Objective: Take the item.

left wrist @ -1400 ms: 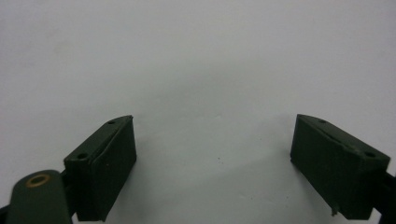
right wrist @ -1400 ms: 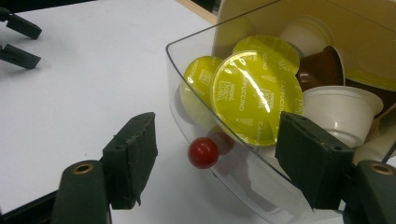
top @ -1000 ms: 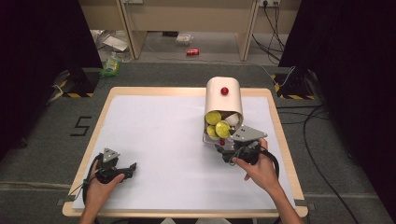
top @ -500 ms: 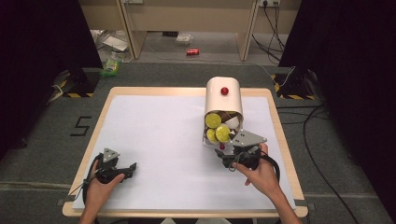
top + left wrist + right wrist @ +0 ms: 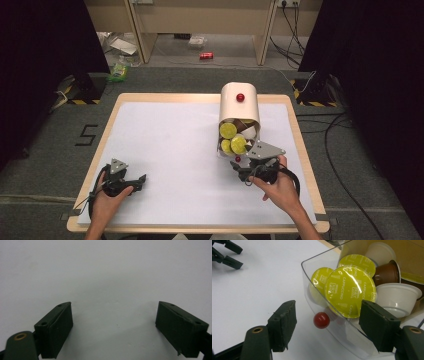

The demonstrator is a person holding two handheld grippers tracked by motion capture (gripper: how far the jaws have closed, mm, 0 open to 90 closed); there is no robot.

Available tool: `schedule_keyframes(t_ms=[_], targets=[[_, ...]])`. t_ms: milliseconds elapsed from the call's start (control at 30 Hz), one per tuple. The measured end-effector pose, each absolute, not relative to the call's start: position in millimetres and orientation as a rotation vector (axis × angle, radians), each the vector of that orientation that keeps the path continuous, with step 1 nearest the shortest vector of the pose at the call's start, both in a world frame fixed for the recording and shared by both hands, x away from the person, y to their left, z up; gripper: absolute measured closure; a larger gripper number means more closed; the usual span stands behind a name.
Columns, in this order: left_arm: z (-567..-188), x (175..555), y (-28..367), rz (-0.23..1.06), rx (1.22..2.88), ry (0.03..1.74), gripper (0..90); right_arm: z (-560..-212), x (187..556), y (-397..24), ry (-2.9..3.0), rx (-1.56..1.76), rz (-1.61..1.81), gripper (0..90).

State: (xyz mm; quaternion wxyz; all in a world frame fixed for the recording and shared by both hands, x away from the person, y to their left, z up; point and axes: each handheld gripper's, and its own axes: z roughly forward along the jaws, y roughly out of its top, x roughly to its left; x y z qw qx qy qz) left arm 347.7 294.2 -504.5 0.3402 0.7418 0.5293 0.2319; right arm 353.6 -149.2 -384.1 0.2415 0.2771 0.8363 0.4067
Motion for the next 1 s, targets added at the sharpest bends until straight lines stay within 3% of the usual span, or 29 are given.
schedule_keyframes(t_ms=[1000], targets=[[-505, 348, 294, 0.605, 1.928, 1.379, 13.6, -366, 350, -157, 2.254, 0.778, 1.22, 29.6]])
